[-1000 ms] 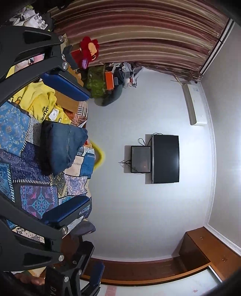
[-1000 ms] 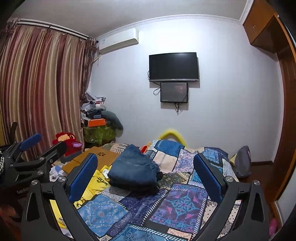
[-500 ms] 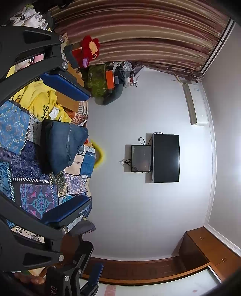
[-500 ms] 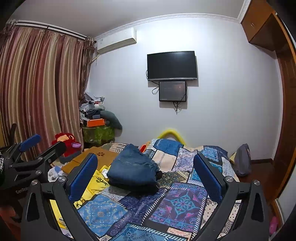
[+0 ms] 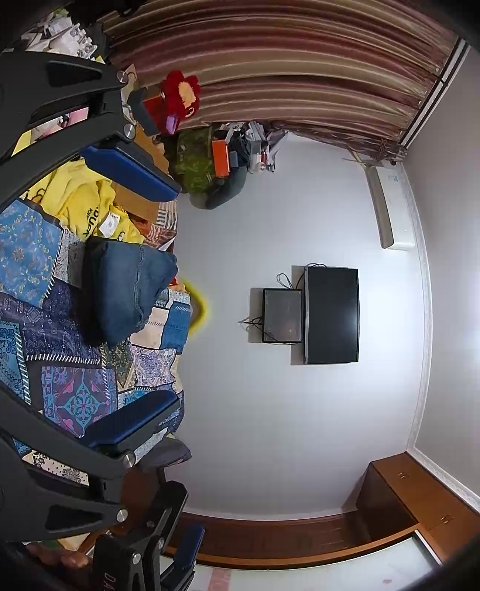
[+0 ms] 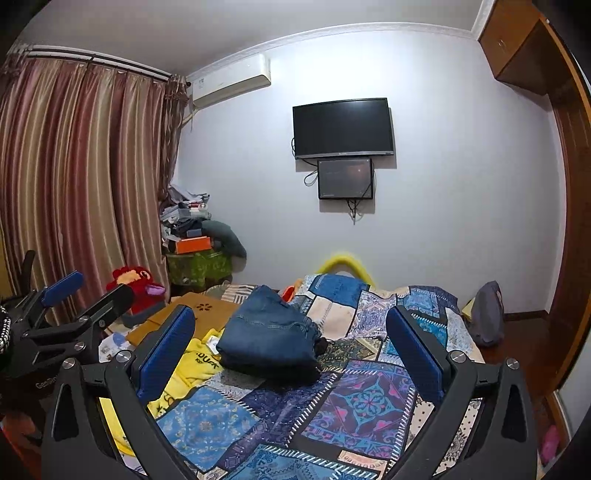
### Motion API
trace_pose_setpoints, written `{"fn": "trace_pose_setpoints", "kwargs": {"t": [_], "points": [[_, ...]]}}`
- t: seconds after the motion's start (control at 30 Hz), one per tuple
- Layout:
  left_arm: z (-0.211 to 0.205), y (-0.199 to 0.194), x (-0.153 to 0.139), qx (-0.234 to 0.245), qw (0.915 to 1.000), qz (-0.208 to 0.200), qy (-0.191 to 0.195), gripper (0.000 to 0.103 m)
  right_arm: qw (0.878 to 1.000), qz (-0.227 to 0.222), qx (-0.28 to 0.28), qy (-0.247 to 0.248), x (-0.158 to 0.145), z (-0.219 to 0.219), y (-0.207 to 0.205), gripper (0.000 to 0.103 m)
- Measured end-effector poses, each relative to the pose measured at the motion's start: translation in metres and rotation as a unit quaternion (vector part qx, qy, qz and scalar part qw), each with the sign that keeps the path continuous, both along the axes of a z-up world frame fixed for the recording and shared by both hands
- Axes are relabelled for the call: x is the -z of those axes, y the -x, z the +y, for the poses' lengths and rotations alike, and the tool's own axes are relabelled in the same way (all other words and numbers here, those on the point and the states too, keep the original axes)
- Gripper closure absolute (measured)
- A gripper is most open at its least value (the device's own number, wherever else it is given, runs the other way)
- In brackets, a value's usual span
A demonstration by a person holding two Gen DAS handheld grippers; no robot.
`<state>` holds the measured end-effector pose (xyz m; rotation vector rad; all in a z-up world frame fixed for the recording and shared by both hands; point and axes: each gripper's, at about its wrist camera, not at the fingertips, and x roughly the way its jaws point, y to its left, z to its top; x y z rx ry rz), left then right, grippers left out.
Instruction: Fold large clothes
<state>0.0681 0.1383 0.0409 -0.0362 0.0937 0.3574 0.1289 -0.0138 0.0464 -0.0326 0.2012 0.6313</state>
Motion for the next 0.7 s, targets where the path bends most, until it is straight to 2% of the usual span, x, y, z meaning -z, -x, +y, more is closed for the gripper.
{"fn": "trace_pose_setpoints", "kwargs": {"t": [0.43,0.7], "points": [[0.0000,-0.0020,0.0022,0.011,0.9999,0.005,0.007,0.000,1.000,0.003,-0.001,0.000,0.0017,0.0026,0.0007,0.000],[-0.0038,-0.0035,0.0045,0.023,0.9997,0.012,-0.003,0.000,1.000,0.005,0.001,-0.001,0.0028,0.0055,-0.0003,0.000]]}}
